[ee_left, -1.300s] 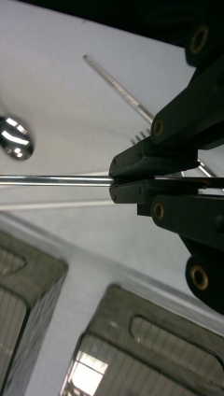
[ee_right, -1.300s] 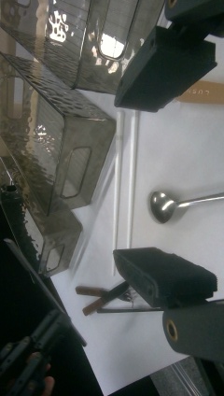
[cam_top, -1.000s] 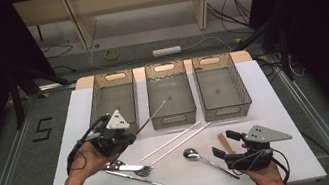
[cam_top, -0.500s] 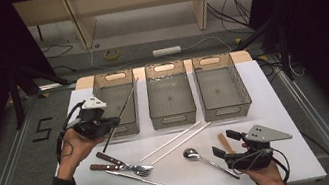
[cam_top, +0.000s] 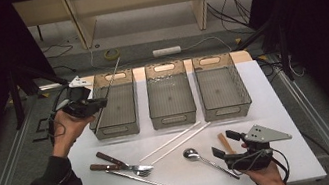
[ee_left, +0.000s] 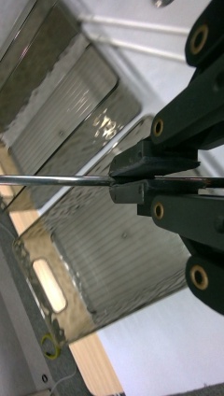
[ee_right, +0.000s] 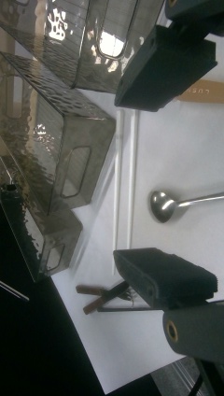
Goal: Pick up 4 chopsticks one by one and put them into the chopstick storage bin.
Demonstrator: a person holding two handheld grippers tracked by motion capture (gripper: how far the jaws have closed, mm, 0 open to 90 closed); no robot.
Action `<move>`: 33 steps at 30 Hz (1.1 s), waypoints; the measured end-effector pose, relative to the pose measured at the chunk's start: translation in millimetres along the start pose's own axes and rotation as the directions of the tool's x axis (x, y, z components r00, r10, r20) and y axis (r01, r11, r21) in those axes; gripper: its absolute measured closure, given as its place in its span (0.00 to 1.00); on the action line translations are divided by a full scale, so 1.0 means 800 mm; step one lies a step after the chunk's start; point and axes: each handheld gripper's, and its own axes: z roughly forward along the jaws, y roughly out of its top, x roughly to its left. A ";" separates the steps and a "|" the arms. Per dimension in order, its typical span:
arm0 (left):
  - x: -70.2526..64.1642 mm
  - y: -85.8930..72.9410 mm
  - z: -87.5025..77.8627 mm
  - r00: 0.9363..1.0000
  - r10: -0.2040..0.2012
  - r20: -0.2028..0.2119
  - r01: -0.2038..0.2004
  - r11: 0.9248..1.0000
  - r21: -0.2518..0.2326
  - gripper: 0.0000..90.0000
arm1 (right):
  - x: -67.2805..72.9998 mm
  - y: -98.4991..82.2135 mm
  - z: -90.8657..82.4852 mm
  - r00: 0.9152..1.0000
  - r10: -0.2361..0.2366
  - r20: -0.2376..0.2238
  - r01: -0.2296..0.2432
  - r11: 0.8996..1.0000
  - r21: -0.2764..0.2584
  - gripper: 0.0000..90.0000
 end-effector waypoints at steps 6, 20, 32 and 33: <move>0.023 0.005 0.015 0.998 -0.040 -0.055 0.039 0.999 -0.018 0.94 | 0.001 0.000 0.001 1.000 -0.004 -0.005 0.004 1.000 0.002 0.25; 0.046 -0.001 0.042 0.990 -0.119 -0.081 0.117 0.992 -0.039 0.94 | 0.003 0.000 0.001 1.000 -0.010 -0.009 0.010 1.000 0.004 0.25; 0.050 -0.030 0.071 0.984 -0.159 -0.085 0.157 0.987 -0.033 0.94 | 0.002 0.001 -0.001 1.000 -0.012 -0.007 0.012 1.000 -0.002 0.25; 0.050 -0.030 0.071 0.984 -0.159 -0.085 0.157 0.987 -0.033 0.94 | 0.002 0.001 -0.001 1.000 -0.012 -0.007 0.012 1.000 -0.002 0.25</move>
